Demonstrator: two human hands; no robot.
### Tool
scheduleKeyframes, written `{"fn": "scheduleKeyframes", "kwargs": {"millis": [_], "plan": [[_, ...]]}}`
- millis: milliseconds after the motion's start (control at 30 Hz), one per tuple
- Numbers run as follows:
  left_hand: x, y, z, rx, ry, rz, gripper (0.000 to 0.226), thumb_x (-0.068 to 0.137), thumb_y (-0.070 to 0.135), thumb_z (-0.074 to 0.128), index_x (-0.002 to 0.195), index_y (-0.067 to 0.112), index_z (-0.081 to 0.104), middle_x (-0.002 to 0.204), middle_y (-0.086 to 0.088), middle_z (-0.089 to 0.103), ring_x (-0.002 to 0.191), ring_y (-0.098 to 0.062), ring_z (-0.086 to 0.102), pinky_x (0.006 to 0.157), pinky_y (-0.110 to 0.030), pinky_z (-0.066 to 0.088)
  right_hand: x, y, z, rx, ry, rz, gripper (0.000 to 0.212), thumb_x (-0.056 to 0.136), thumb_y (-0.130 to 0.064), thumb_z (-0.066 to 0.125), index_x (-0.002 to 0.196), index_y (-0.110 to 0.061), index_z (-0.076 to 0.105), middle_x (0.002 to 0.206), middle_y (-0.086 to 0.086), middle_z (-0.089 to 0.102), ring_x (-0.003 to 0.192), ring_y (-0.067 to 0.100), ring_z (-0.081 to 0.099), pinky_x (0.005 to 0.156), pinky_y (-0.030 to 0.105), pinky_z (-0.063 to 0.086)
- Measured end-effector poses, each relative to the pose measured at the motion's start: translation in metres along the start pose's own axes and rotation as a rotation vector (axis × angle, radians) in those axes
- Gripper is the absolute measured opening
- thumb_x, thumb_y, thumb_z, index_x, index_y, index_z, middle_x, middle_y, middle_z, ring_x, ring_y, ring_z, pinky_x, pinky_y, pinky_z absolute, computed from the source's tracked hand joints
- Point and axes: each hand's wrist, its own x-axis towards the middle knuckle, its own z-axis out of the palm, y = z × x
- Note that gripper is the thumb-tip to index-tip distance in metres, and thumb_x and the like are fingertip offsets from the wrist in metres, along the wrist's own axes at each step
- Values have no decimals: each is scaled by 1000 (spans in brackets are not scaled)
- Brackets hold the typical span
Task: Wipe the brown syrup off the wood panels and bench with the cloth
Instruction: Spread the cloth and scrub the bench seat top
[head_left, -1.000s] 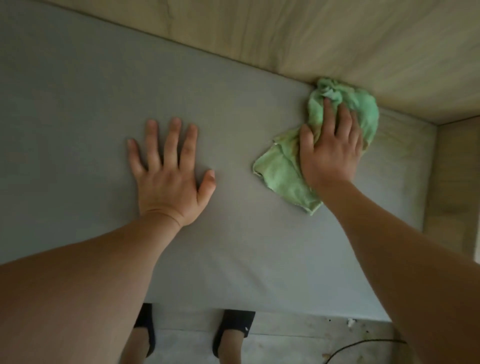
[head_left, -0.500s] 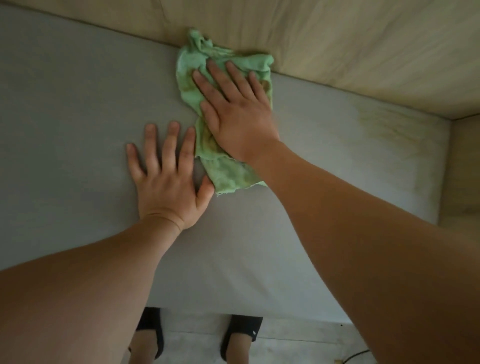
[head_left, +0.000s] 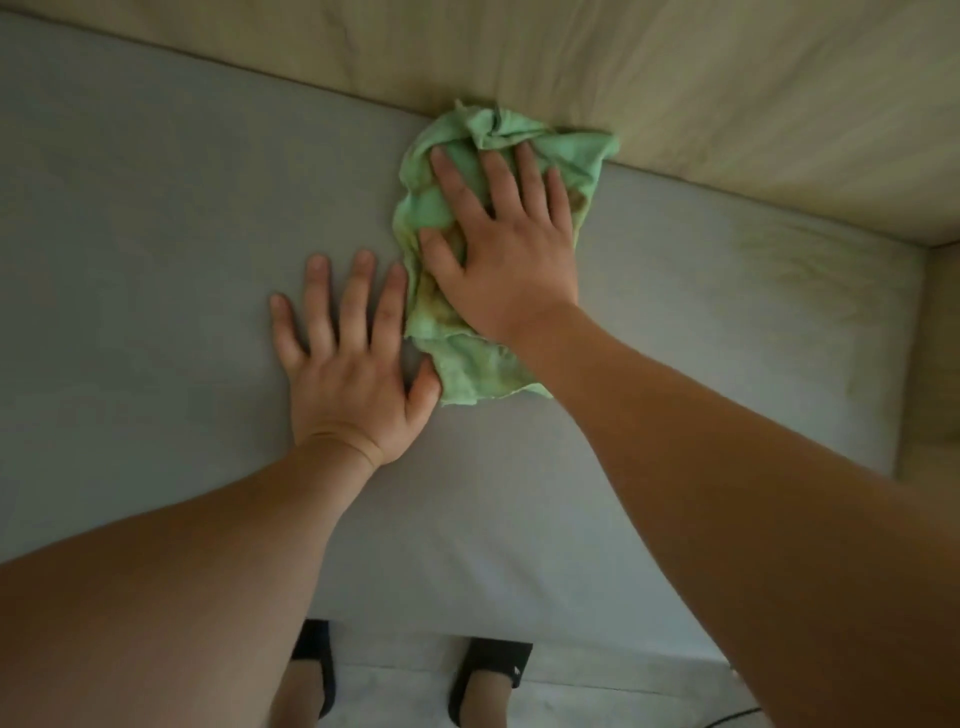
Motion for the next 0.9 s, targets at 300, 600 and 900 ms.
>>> {"fn": "scheduleKeyframes", "kwargs": {"millis": [300, 600, 900], "plan": [[-1, 5, -2, -9, -1, -25, 84, 90, 59, 34, 163, 21, 18, 170, -10, 15, 156, -44, 8, 121, -69, 6, -33, 63, -3, 18, 67, 214, 72, 96, -74, 22, 163, -46, 15, 172, 6, 16, 160, 27, 3, 129, 51, 0], [0, 4, -11, 38, -91, -45, 83, 92, 62, 27, 163, 20, 16, 171, -12, 11, 155, -44, 8, 119, -72, 9, -185, 94, 10, 48, 32, 328, 73, 98, -71, 31, 163, -45, 13, 175, 3, 2, 161, 28, -3, 129, 50, 1], [31, 125, -29, -111, -21, 168, 78, 82, 49, 41, 150, 10, 37, 162, -18, 27, 148, -41, 26, 120, -66, 15, -247, 191, 8, 151, 139, 961, 85, 96, -70, 31, 166, -30, 5, 174, 10, -1, 160, 31, -1, 129, 49, 0]]}}
